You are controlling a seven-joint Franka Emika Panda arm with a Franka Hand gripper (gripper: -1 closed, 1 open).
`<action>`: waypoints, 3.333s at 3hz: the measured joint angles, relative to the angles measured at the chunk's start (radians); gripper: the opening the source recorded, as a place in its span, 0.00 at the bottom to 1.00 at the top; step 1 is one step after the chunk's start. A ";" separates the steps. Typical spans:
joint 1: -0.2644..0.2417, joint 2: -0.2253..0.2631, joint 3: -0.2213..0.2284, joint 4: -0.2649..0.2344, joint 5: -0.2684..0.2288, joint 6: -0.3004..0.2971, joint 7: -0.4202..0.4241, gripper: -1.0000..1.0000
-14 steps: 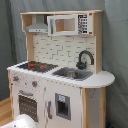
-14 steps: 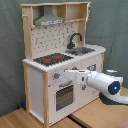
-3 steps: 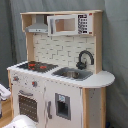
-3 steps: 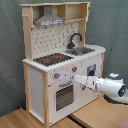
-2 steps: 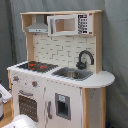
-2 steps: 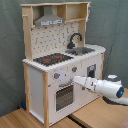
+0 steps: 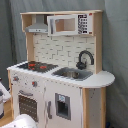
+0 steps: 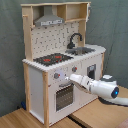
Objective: Play with the kitchen
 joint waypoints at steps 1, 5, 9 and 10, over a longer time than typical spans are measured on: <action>-0.052 0.000 -0.007 0.056 0.000 0.000 0.073 1.00; -0.329 -0.004 0.014 0.248 -0.004 -0.013 0.111 1.00; -0.328 0.021 0.004 0.258 -0.004 -0.030 -0.091 0.00; -0.328 0.023 0.004 0.264 -0.004 -0.047 -0.191 0.00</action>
